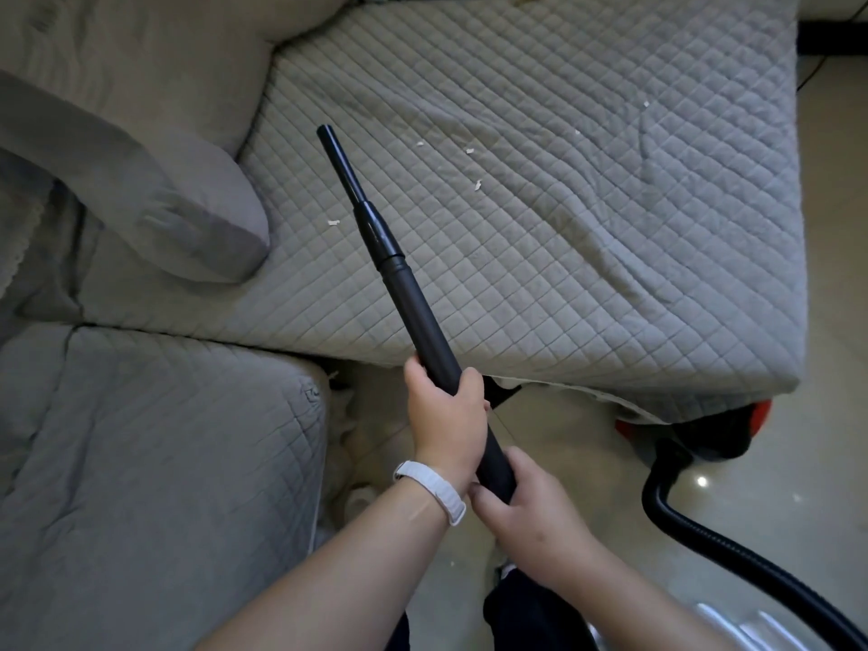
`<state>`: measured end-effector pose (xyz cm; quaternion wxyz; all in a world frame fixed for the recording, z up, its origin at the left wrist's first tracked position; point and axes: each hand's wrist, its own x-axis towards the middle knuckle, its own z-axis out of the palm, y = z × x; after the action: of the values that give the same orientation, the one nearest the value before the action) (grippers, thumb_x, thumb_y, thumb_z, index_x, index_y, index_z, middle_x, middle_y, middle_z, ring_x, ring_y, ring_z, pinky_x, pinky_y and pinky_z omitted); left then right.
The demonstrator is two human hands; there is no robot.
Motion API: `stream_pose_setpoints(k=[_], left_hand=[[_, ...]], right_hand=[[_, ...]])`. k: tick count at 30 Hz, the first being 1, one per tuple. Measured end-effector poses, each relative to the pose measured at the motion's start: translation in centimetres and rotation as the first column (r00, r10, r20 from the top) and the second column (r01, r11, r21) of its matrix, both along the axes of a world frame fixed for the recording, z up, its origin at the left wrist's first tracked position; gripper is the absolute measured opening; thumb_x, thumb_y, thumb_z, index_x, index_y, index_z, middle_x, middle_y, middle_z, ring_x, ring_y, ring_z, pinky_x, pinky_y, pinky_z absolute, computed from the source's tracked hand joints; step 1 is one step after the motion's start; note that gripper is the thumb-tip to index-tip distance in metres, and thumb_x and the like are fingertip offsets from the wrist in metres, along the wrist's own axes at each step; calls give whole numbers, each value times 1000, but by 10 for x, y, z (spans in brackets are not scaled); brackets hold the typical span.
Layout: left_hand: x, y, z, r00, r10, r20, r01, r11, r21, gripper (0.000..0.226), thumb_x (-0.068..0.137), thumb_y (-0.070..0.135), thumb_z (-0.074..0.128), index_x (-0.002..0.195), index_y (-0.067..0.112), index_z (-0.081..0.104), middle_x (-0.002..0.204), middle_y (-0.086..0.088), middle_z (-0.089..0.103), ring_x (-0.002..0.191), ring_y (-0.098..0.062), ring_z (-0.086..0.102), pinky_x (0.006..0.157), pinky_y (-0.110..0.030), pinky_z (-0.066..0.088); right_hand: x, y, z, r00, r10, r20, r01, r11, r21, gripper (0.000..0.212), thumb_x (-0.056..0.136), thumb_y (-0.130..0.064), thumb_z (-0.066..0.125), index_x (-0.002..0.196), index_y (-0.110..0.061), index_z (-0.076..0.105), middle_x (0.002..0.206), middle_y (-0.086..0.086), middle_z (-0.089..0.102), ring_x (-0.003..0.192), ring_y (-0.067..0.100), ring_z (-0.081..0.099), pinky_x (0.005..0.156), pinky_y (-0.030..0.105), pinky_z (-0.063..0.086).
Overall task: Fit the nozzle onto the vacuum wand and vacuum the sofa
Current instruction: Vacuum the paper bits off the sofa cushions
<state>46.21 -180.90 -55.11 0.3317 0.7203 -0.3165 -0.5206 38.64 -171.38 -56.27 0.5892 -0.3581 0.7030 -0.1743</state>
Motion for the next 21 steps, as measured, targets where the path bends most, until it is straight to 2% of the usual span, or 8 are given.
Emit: stream_pose_setpoints(k=[5, 9, 11, 14, 21], left_hand=[[23, -10, -10, 1000, -12, -4, 12, 1000, 7, 27, 86, 6, 57, 99, 26, 43, 73, -16, 59, 52, -20, 57, 53, -33, 53], [45, -23, -17, 998, -61, 4, 61, 998, 11, 24, 85, 7, 56, 93, 25, 42, 81, -21, 59, 51, -21, 55, 46, -27, 51], [58, -29, -21, 996, -88, -1, 88, 996, 25, 22, 85, 7, 56, 93, 23, 43, 82, -22, 59, 53, -21, 56, 43, -23, 49], [81, -35, -29, 993, -117, -2, 117, 991, 73, 19, 87, 9, 56, 96, 19, 43, 82, -18, 59, 54, -20, 57, 40, -21, 47], [125, -23, -51, 987, -157, -18, 157, 970, 184, 20, 89, 11, 56, 104, 15, 42, 86, -19, 62, 54, -19, 59, 41, -20, 45]], right_hand=[[27, -4, -11, 999, -38, -32, 38, 999, 10, 31, 77, -50, 64, 77, -24, 46, 55, -8, 54, 49, 11, 49, 52, 36, 44], [58, -12, -19, 993, -99, -59, 99, 995, -3, 30, 84, -40, 68, 75, -25, 45, 56, -7, 51, 46, 7, 43, 48, 28, 36], [75, -16, -23, 990, -118, -76, 117, 993, -8, 25, 84, -39, 68, 79, -23, 49, 59, -6, 54, 47, 6, 45, 48, 26, 36], [101, -18, -28, 983, -178, -36, 179, 983, 27, 21, 83, -38, 68, 82, -22, 54, 60, -5, 56, 49, 9, 48, 50, 31, 40], [143, -3, -35, 979, -179, -96, 189, 975, 113, 24, 80, -35, 66, 75, -20, 48, 55, -6, 49, 48, 12, 46, 51, 30, 38]])
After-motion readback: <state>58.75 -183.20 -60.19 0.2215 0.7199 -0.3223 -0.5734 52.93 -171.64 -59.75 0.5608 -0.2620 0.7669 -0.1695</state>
